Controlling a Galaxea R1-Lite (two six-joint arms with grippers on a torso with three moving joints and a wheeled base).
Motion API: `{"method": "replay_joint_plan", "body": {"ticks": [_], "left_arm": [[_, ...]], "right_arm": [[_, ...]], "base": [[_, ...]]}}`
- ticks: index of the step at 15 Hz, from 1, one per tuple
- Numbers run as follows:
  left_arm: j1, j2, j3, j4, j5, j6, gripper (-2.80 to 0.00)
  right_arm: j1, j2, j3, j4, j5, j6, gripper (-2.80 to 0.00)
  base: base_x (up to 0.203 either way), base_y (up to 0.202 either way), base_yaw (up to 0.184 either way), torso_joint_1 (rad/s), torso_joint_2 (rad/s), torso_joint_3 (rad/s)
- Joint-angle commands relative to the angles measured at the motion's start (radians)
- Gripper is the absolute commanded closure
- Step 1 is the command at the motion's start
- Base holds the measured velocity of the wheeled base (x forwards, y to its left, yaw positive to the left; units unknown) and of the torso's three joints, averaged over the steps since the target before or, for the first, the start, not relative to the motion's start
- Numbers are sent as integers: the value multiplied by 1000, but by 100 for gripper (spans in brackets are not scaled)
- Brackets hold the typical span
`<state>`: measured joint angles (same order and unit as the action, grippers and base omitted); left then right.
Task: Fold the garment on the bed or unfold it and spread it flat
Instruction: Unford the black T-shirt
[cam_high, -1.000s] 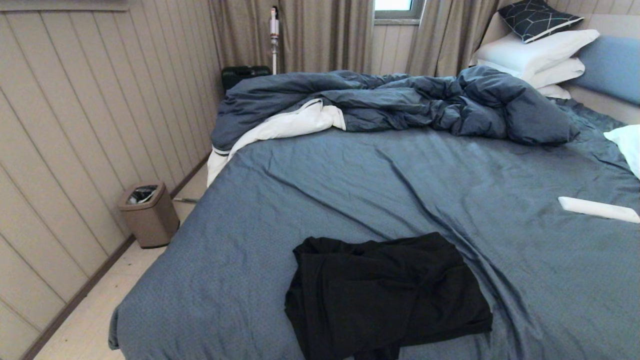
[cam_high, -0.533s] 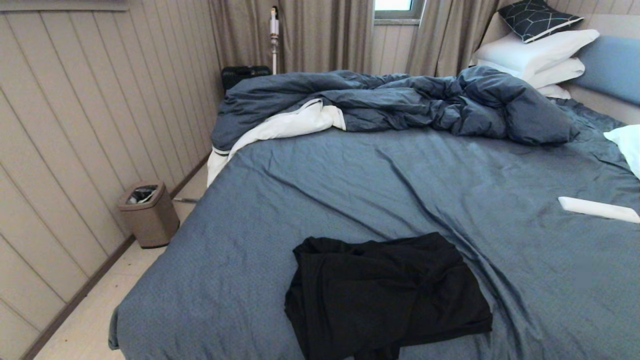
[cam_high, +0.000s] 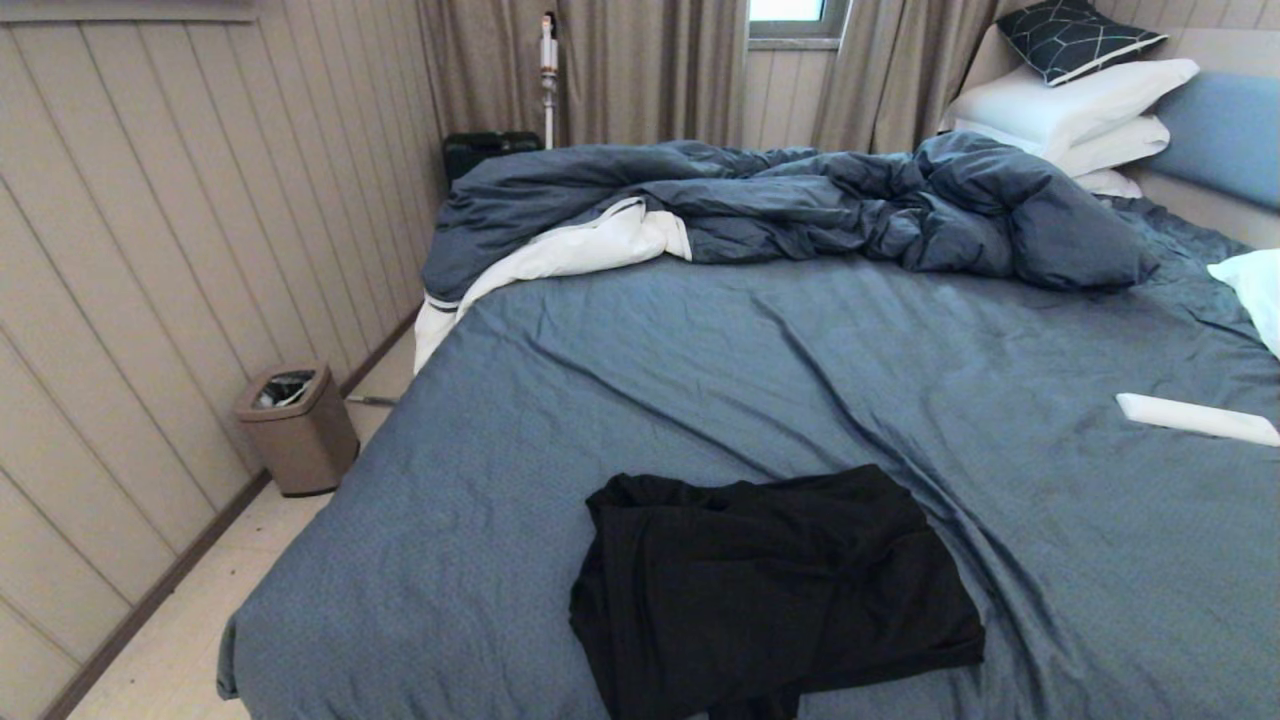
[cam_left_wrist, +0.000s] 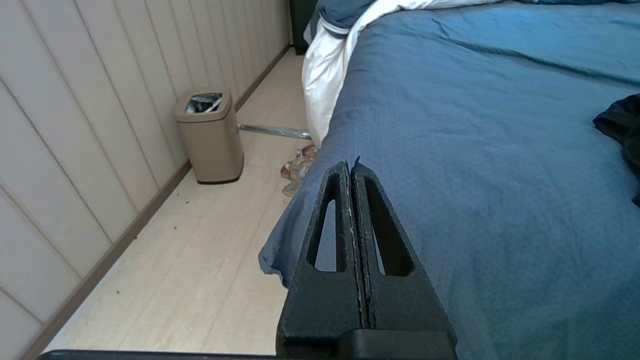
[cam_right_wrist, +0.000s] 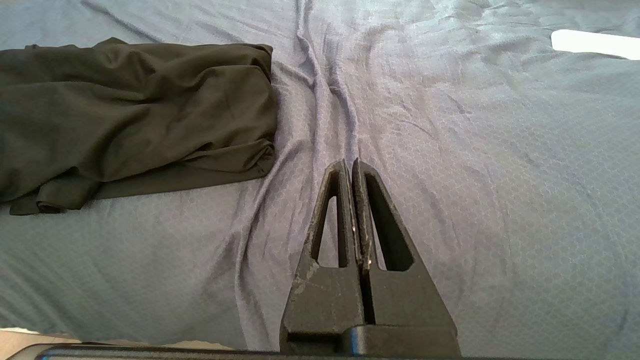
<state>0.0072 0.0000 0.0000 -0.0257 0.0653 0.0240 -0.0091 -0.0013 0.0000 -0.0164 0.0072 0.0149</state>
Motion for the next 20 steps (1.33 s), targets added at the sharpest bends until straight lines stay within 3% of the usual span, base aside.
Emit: {"method": "replay_joint_plan", "body": {"ticks": [1, 20], "left_arm": [[0, 0, 0, 0, 1, 1, 0], [0, 0, 0, 0, 1, 1, 0]], "right_arm": [[0, 1, 0, 0, 0, 0, 0], [0, 1, 0, 0, 0, 0, 0]], "base": [[0, 0, 0, 0, 0, 0], [0, 0, 0, 0, 0, 0]]}}
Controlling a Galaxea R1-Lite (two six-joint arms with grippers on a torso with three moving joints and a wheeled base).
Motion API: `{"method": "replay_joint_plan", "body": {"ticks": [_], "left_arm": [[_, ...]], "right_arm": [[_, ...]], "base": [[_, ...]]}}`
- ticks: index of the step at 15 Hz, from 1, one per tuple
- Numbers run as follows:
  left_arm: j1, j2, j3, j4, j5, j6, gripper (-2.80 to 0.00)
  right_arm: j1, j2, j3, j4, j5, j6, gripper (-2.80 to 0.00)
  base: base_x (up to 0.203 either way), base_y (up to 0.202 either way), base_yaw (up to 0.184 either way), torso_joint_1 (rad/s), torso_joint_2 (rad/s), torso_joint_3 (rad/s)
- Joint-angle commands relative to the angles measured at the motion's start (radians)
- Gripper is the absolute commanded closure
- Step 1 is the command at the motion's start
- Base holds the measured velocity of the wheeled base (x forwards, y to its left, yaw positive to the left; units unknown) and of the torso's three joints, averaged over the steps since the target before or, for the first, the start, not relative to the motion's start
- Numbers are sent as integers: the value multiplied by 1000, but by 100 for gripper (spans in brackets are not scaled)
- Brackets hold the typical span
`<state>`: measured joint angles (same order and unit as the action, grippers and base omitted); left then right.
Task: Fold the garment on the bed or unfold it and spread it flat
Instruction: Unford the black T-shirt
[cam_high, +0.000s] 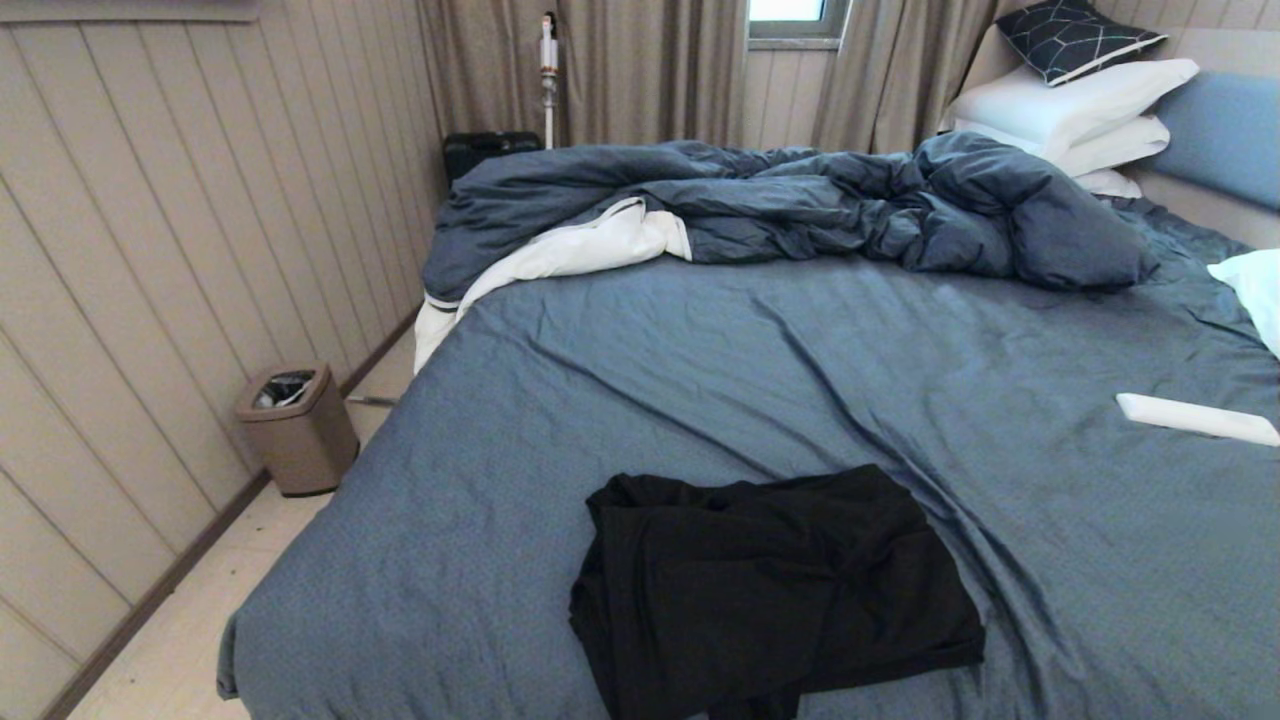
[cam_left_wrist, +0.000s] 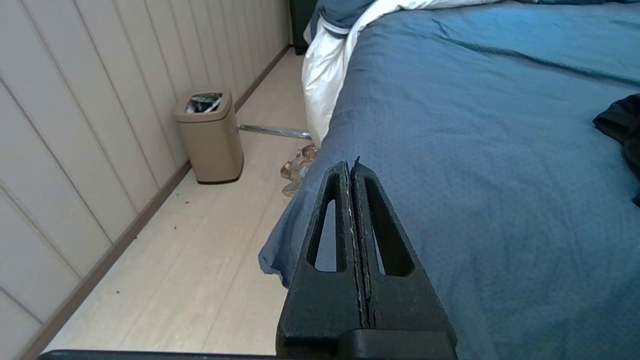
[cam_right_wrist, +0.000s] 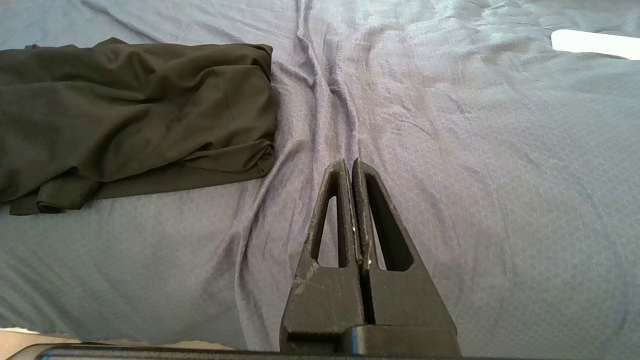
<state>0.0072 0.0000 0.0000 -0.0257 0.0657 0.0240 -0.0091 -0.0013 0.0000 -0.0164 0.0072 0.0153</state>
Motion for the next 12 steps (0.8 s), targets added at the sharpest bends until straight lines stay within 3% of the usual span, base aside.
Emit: {"method": "replay_joint_plan", "body": {"ticks": [1, 12], "left_arm": [[0, 0, 0, 0, 0, 1, 0], [0, 0, 0, 0, 0, 1, 0]], "right_arm": [[0, 1, 0, 0, 0, 0, 0], [0, 1, 0, 0, 0, 0, 0]], "base": [[0, 0, 0, 0, 0, 0], [0, 0, 0, 0, 0, 0]]}}
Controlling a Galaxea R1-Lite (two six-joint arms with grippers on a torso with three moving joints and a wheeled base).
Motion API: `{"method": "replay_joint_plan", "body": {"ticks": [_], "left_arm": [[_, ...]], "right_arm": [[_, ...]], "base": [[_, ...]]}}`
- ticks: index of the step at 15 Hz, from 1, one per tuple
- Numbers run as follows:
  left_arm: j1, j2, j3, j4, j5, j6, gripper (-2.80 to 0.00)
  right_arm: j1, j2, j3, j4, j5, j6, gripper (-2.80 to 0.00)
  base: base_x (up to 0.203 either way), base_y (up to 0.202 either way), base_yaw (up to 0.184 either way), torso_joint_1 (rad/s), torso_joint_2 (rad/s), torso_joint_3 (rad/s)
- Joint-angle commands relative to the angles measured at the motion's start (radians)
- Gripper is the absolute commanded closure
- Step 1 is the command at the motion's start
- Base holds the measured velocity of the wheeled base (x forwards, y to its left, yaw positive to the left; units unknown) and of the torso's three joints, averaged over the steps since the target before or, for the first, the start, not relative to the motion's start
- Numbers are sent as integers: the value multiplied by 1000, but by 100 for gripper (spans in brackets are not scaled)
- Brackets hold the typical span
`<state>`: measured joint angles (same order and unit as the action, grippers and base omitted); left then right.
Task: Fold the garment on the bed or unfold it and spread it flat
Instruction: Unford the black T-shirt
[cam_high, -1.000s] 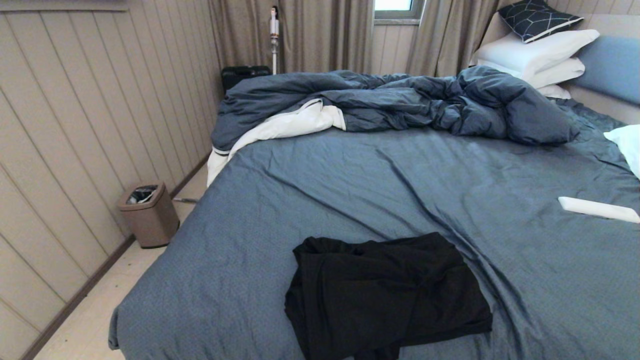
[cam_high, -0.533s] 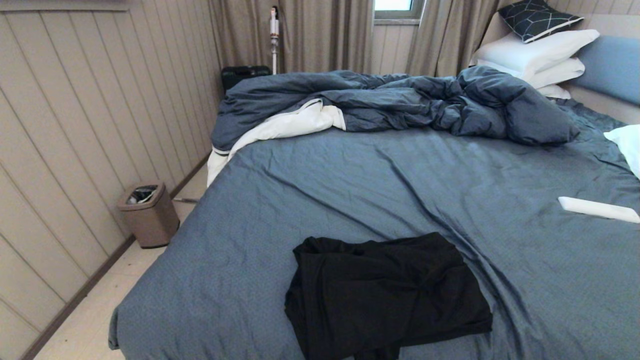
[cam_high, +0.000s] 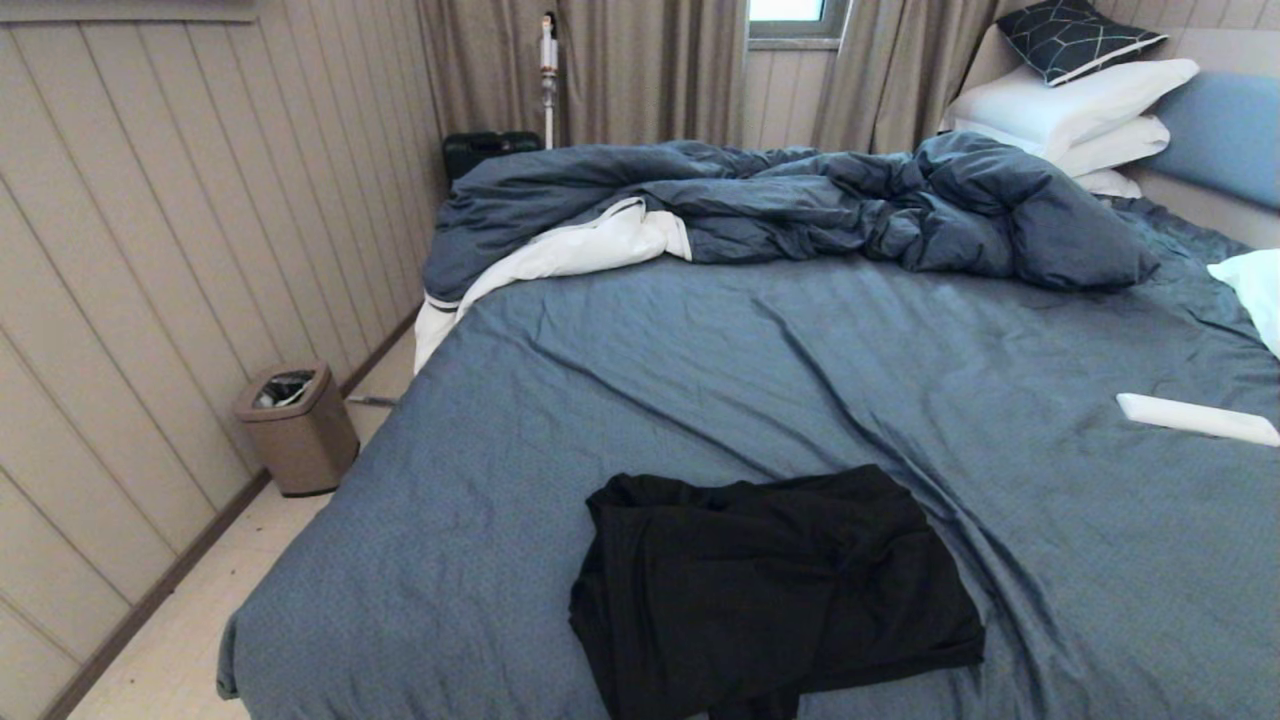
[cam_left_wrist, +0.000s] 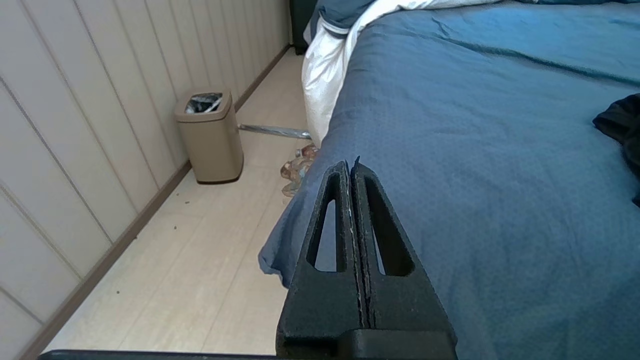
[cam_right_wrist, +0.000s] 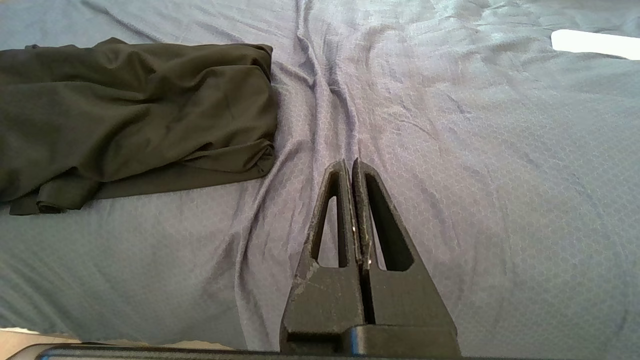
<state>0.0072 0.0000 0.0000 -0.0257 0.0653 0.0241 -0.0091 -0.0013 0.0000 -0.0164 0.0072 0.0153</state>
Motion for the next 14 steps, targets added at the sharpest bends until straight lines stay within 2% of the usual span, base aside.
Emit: {"method": "replay_joint_plan", "body": {"ticks": [1, 14], "left_arm": [[0, 0, 0, 0, 1, 0, 0], [0, 0, 0, 0, 1, 0, 0]], "right_arm": [[0, 1, 0, 0, 0, 0, 0], [0, 1, 0, 0, 0, 0, 0]], "base": [[0, 0, 0, 0, 0, 0], [0, 0, 0, 0, 0, 0]]}}
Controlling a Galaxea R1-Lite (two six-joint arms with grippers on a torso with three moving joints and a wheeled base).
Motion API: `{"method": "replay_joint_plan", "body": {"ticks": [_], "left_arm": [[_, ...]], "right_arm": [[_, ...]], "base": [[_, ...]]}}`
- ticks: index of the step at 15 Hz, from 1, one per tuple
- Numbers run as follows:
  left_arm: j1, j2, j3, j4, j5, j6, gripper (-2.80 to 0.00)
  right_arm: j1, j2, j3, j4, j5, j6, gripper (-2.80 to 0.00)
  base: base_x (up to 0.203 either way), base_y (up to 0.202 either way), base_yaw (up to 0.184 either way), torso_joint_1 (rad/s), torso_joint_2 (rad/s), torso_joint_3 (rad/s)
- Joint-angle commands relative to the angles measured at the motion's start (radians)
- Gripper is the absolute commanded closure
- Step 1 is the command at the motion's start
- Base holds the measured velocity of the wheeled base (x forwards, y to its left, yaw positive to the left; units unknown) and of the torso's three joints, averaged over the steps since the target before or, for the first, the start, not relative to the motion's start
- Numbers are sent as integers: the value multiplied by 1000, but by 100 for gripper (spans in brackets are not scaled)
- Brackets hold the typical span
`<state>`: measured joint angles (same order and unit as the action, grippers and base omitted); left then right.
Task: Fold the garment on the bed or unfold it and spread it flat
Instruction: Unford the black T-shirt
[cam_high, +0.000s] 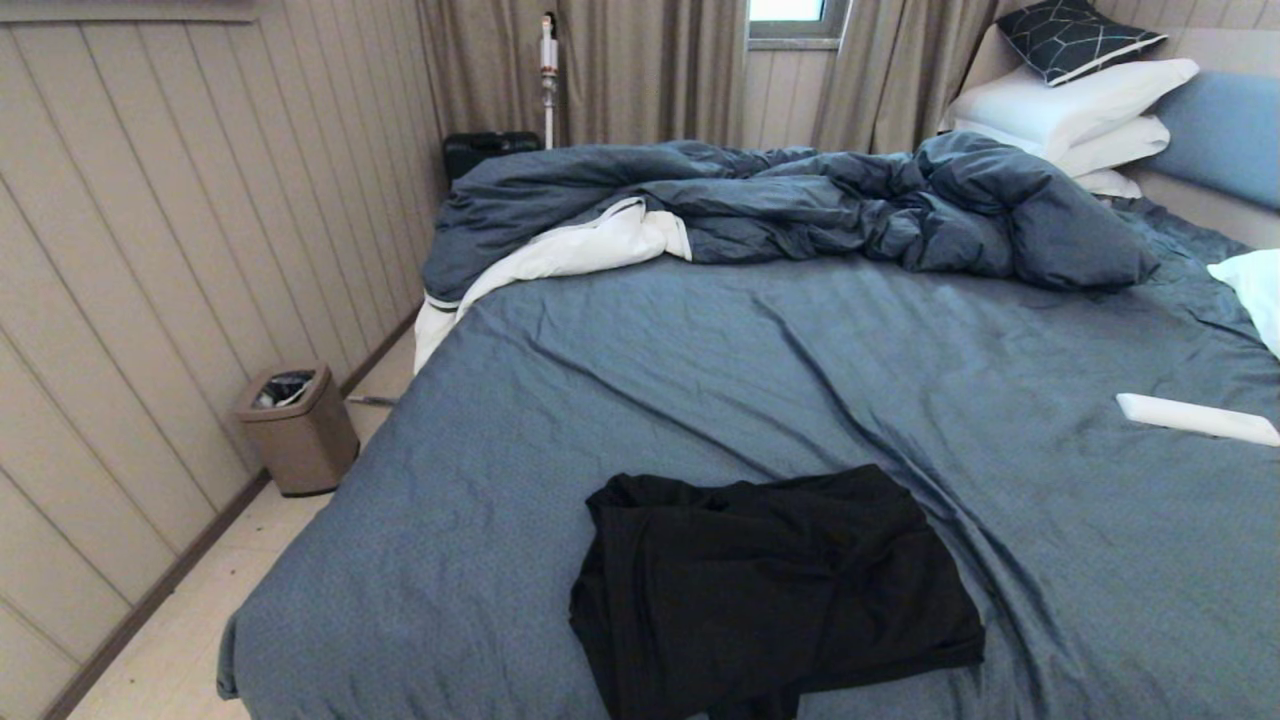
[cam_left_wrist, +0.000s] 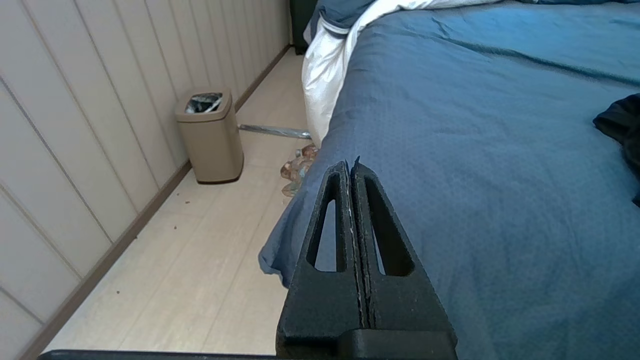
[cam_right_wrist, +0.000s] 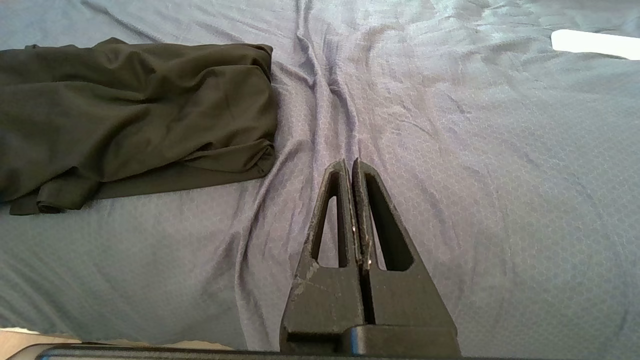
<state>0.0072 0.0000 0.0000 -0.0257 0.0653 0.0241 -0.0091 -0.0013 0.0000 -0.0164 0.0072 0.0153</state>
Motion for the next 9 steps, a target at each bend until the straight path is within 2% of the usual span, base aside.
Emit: {"method": "replay_joint_plan", "body": {"ticks": [1, 9], "left_arm": [[0, 0, 0, 0, 1, 0, 0], [0, 0, 0, 0, 1, 0, 0]], "right_arm": [[0, 1, 0, 0, 0, 0, 0], [0, 1, 0, 0, 0, 0, 0]], "base": [[0, 0, 0, 0, 0, 0], [0, 0, 0, 0, 0, 0]]}}
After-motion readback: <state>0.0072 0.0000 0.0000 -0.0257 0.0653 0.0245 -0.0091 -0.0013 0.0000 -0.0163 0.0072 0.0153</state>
